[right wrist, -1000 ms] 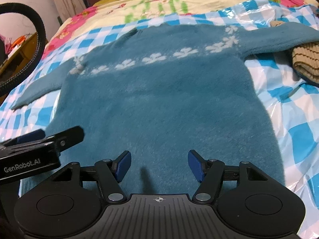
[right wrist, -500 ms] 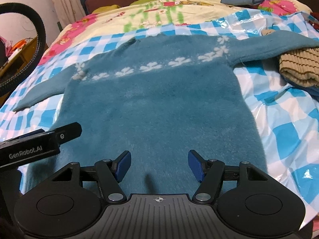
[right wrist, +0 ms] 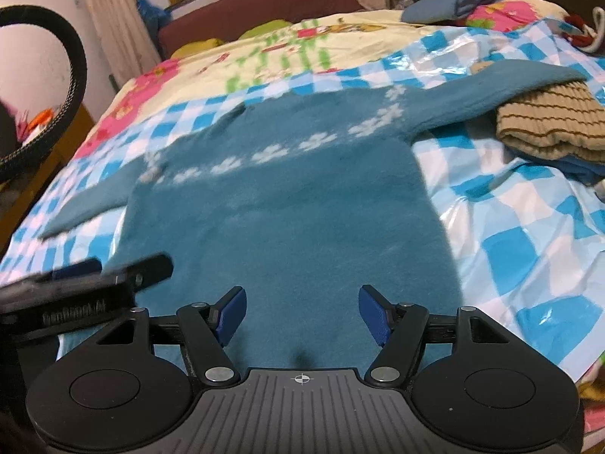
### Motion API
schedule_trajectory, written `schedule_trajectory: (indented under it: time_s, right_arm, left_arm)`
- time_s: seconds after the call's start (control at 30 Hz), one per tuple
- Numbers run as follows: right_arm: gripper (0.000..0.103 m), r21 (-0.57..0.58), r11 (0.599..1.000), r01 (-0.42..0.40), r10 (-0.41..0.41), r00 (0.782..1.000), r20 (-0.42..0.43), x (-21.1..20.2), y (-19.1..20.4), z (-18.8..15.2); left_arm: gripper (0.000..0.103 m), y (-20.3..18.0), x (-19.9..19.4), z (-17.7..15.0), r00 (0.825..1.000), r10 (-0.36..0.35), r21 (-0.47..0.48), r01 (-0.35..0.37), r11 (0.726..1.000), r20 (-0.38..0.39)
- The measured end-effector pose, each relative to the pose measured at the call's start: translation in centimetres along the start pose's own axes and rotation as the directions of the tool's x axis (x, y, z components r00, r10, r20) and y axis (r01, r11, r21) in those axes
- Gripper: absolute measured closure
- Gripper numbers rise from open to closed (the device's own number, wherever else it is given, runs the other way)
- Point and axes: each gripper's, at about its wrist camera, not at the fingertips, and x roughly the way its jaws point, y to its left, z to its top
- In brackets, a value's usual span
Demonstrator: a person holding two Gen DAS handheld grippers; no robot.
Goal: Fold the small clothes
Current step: 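Move the right gripper toward the sleeve cuff beside the beige knit, then close the right gripper on the teal sleeve cuff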
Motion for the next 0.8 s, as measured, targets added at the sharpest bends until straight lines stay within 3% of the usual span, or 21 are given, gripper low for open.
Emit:
schedule_trajectory:
  time_s: [0.3,0.5,0.63,0.8]
  right_arm:
    - [0.036,0.094,0.995,0.045,-0.057,0.991,0.123,0.9,-7.4,6.5]
    - [0.037,0.247,0.963,0.110,-0.163,0.965,0.205,2.4,-16.1,12.1]
    - [0.037,0.342,0.928,0.146,-0.227,0.951,0.211,4.1,-21.1,15.1]
    - [0.037,0.362,0.913,0.189,-0.275,0.940,0.201,6.6,-23.8,17.2]
  left_arm:
    - [0.000,-4.1,3.4,3.2,0.999,0.038,0.054,-0.039,0.998,0.011]
    - [0.000,-9.0,7.5,6.7,1.000,-0.008,0.108,0.005,0.994,0.028]
    - [0.000,-12.3,9.6,8.4,0.998,-0.042,0.164,0.034,0.986,0.042]
    - [0.000,-13.9,11.3,9.0,0.997,-0.065,0.169,0.059,0.984,0.031]
